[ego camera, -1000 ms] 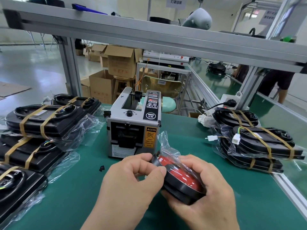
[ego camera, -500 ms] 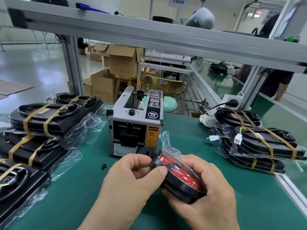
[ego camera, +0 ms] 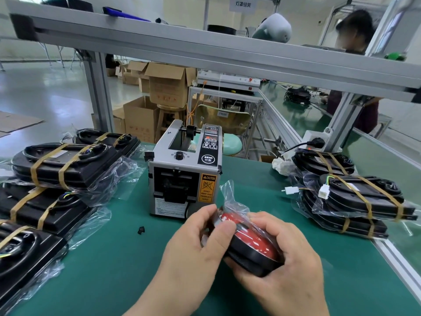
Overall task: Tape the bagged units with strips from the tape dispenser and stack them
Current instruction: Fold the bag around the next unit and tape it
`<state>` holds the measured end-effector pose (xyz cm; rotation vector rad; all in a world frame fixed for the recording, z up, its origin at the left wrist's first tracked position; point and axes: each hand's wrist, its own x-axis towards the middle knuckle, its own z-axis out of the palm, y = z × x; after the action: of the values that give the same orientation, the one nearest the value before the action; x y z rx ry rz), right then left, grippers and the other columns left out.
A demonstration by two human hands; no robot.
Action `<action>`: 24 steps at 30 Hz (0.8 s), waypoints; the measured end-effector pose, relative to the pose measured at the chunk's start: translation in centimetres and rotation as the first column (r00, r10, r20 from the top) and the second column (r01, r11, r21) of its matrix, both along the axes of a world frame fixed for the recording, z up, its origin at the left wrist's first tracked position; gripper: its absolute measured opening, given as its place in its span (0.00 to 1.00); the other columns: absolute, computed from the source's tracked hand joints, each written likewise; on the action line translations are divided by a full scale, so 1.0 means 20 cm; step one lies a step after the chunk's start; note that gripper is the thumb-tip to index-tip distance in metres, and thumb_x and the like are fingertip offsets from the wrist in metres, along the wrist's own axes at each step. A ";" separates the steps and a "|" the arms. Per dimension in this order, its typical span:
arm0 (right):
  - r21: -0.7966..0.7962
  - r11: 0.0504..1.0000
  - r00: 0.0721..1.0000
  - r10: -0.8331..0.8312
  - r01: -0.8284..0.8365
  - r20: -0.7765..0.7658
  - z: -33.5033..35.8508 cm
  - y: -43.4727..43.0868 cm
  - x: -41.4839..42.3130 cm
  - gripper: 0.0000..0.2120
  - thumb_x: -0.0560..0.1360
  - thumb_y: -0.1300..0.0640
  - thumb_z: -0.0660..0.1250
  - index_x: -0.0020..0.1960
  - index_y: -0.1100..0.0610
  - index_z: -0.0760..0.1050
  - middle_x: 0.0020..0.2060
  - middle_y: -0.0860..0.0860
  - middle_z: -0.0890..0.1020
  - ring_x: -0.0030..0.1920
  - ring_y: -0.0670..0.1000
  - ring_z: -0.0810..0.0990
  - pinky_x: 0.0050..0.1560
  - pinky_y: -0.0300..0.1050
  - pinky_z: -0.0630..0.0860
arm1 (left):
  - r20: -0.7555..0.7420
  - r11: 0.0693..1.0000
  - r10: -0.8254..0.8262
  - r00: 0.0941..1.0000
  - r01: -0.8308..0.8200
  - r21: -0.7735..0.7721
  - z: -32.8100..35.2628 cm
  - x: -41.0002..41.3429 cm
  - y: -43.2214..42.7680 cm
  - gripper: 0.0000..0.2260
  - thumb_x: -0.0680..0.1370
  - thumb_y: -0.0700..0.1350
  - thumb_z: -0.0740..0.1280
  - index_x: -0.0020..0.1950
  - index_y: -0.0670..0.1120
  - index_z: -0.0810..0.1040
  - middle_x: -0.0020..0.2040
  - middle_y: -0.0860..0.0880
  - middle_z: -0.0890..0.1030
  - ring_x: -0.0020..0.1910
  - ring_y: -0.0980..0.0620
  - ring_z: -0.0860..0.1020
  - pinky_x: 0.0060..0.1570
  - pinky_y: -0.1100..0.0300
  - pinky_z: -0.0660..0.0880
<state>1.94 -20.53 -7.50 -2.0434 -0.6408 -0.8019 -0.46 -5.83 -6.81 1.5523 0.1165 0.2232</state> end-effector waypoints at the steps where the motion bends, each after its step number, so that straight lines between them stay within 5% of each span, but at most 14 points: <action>1: 0.007 1.000 1.000 0.000 0.000 -0.008 0.00 0.00 0.00 0.30 0.55 0.42 0.78 0.56 0.44 0.76 0.52 0.37 0.79 0.49 0.42 0.80 0.48 0.37 0.76 | 0.028 0.999 -0.003 1.000 0.002 0.037 0.00 0.00 0.00 0.17 0.67 0.63 0.67 0.54 0.63 0.73 0.48 0.74 0.78 0.50 0.72 0.77 0.48 0.77 0.70; 5: 0.023 1.000 1.000 -0.001 0.001 0.004 -0.01 0.01 -0.01 0.28 0.56 0.42 0.76 0.56 0.43 0.76 0.52 0.37 0.79 0.49 0.43 0.80 0.46 0.40 0.77 | 0.047 0.973 -0.072 0.996 0.060 0.222 0.00 -0.04 0.02 0.43 0.55 0.63 0.75 0.68 0.67 0.63 0.55 0.73 0.76 0.54 0.74 0.74 0.52 0.76 0.69; 8: 0.013 1.000 1.000 0.018 -0.018 -0.019 0.01 0.01 -0.02 0.26 0.57 0.42 0.76 0.55 0.42 0.77 0.51 0.37 0.79 0.47 0.45 0.80 0.41 0.45 0.79 | 0.037 0.910 -0.122 0.992 0.097 0.403 0.00 -0.08 0.03 0.52 0.50 0.67 0.77 0.67 0.77 0.49 0.62 0.75 0.66 0.58 0.77 0.69 0.52 0.79 0.67; 12: -0.111 0.985 0.991 0.132 -0.130 0.015 0.03 -0.02 -0.02 0.32 0.62 0.42 0.72 0.65 0.45 0.71 0.64 0.39 0.75 0.62 0.44 0.76 0.54 0.50 0.79 | 0.034 0.926 -0.132 0.991 0.112 0.359 0.01 -0.04 0.09 0.43 0.49 0.59 0.79 0.58 0.77 0.62 0.57 0.68 0.77 0.53 0.70 0.77 0.51 0.75 0.72; 15: -0.212 0.974 0.997 0.082 -0.083 -0.012 0.05 -0.07 -0.01 0.50 0.55 0.34 0.74 0.73 0.46 0.63 0.72 0.40 0.66 0.70 0.41 0.67 0.66 0.47 0.69 | 0.002 0.980 -0.197 0.980 0.197 0.040 -0.01 0.00 0.17 0.39 0.50 0.49 0.81 0.60 0.65 0.73 0.53 0.57 0.83 0.50 0.55 0.83 0.53 0.59 0.76; 17: -0.367 0.925 0.995 -0.085 0.101 0.059 0.08 -0.09 0.01 0.52 0.50 0.28 0.69 0.71 0.47 0.66 0.68 0.36 0.69 0.68 0.36 0.65 0.67 0.42 0.66 | -0.034 0.936 -0.286 0.958 0.272 -0.224 -0.04 0.01 0.22 0.38 0.53 0.47 0.80 0.63 0.53 0.77 0.53 0.48 0.84 0.46 0.51 0.82 0.46 0.59 0.75; 19: -0.446 0.880 0.986 -0.156 0.165 0.057 0.10 -0.10 0.03 0.45 0.48 0.29 0.68 0.61 0.48 0.77 0.56 0.37 0.79 0.55 0.42 0.78 0.57 0.43 0.74 | -0.096 0.864 -0.403 0.910 0.343 -0.368 -0.05 0.00 0.26 0.34 0.56 0.47 0.78 0.62 0.47 0.78 0.53 0.41 0.81 0.42 0.48 0.78 0.41 0.60 0.72; 22: -0.443 0.883 0.988 -0.144 0.156 0.062 0.07 -0.11 0.05 0.36 0.46 0.36 0.75 0.52 0.49 0.82 0.45 0.42 0.83 0.44 0.44 0.78 0.47 0.39 0.75 | -0.162 0.902 -0.344 0.925 0.278 -0.329 -0.06 0.00 0.25 0.36 0.57 0.51 0.76 0.65 0.52 0.76 0.60 0.45 0.80 0.52 0.52 0.77 0.57 0.56 0.70; 24: -0.474 0.862 0.983 -0.156 0.182 0.094 0.06 -0.10 0.05 0.36 0.44 0.38 0.78 0.51 0.49 0.83 0.44 0.44 0.83 0.42 0.47 0.81 0.45 0.43 0.77 | -0.134 0.987 -0.139 0.981 0.126 -0.102 -0.03 0.00 0.24 0.33 0.62 0.51 0.75 0.66 0.59 0.71 0.64 0.59 0.76 0.63 0.60 0.73 0.68 0.54 0.65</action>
<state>2.88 -22.51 -6.38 -2.5692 -0.7545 -0.8621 -0.49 -1.09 -7.34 1.4756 0.1322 0.0024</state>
